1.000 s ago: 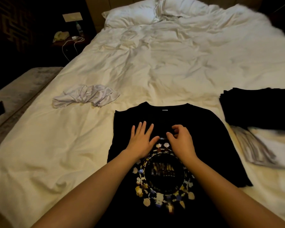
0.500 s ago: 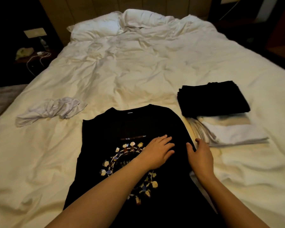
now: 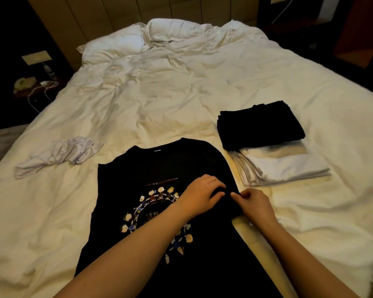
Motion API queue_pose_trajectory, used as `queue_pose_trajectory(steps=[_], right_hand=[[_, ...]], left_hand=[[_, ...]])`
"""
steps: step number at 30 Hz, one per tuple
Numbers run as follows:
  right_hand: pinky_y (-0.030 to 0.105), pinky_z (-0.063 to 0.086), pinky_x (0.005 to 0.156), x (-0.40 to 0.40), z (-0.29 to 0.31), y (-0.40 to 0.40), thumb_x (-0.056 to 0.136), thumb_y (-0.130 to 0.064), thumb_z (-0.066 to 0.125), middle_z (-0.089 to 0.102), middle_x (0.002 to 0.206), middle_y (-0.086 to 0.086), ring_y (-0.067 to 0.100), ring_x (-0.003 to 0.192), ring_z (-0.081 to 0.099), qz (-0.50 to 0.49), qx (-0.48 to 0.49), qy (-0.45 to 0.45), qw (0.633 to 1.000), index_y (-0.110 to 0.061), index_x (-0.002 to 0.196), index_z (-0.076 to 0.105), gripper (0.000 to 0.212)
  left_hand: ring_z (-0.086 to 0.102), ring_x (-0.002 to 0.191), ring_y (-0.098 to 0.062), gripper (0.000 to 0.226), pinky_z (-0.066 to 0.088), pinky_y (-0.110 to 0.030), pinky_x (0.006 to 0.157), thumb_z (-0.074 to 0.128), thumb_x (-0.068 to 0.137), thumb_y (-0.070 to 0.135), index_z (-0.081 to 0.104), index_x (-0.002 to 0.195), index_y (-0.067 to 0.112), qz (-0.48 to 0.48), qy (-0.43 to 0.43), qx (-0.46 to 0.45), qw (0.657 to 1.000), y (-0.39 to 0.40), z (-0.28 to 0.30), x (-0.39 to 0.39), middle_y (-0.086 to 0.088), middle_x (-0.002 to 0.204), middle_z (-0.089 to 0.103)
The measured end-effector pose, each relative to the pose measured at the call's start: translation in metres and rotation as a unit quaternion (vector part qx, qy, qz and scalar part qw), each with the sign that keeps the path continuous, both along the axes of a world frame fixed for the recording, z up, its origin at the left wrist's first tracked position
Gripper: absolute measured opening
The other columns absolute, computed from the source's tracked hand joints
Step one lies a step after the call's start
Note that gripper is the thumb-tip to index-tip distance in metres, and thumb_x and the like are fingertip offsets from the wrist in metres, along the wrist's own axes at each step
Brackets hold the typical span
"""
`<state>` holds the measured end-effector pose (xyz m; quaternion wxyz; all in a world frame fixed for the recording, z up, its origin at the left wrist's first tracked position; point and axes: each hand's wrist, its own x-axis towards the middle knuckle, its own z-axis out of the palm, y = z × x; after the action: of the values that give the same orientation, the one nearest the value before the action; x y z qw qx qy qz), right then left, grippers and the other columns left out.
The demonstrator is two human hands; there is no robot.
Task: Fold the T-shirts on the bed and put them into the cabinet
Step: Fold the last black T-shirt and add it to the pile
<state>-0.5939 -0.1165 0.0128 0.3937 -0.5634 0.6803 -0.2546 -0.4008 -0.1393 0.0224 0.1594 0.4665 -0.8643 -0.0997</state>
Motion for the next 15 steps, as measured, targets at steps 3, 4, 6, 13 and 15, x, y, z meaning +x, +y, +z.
queue_pose_trajectory(steps=[3, 4, 6, 13, 15], right_hand=[[0.040, 0.046, 0.064, -0.006, 0.008, 0.007, 0.095, -0.030, 0.063, 0.063, 0.071, 0.005, 0.023, 0.070, 0.061, -0.007, -0.086, -0.004, 0.996, -0.009, 0.079, 0.062, 0.026], [0.037, 0.044, 0.060, -0.007, 0.011, 0.009, 0.096, -0.029, 0.062, 0.062, 0.070, 0.002, 0.019, 0.067, 0.059, -0.020, -0.119, -0.015, 0.993, -0.012, 0.078, 0.061, 0.024], [0.031, 0.042, 0.058, -0.008, 0.020, 0.010, 0.097, -0.028, 0.060, 0.061, 0.072, -0.001, 0.012, 0.068, 0.058, -0.046, -0.173, -0.044, 0.983, -0.015, 0.080, 0.061, 0.022], [0.043, 0.051, 0.064, -0.014, 0.051, -0.029, 0.098, -0.031, 0.058, 0.065, 0.075, 0.007, 0.022, 0.070, 0.062, -0.099, -0.159, -0.203, 0.961, -0.012, 0.080, 0.063, 0.027], [0.049, 0.055, 0.071, -0.017, 0.058, -0.042, 0.097, -0.033, 0.059, 0.068, 0.077, 0.009, 0.027, 0.076, 0.066, -0.102, -0.134, -0.224, 0.960, -0.013, 0.080, 0.067, 0.028]], left_hand=[[0.056, 0.115, -0.015, 0.029, 0.045, -0.032, 0.100, 0.058, 0.099, 0.032, 0.065, 0.124, 0.018, -0.003, -0.017, 0.005, 1.000, -0.001, 0.001, -0.006, 0.002, 0.117, 0.068], [0.056, 0.115, -0.015, 0.031, 0.045, -0.033, 0.101, 0.056, 0.100, 0.032, 0.063, 0.127, 0.020, 0.003, -0.019, 0.014, 1.000, -0.001, 0.002, -0.008, 0.002, 0.118, 0.068], [0.058, 0.110, -0.015, 0.036, 0.046, -0.034, 0.099, 0.054, 0.101, 0.034, 0.056, 0.136, 0.023, 0.029, -0.005, 0.050, 0.998, 0.000, 0.006, -0.012, 0.002, 0.115, 0.067], [0.062, 0.098, -0.008, 0.062, 0.052, -0.027, 0.086, 0.068, 0.093, 0.035, 0.038, 0.147, 0.038, 0.080, 0.125, 0.085, 0.985, -0.022, 0.043, -0.035, 0.008, 0.111, 0.066], [0.062, 0.107, -0.010, 0.055, 0.052, -0.031, 0.093, 0.071, 0.091, 0.035, 0.050, 0.142, 0.033, 0.059, 0.099, 0.070, 0.991, -0.036, 0.053, -0.039, 0.006, 0.117, 0.066]])
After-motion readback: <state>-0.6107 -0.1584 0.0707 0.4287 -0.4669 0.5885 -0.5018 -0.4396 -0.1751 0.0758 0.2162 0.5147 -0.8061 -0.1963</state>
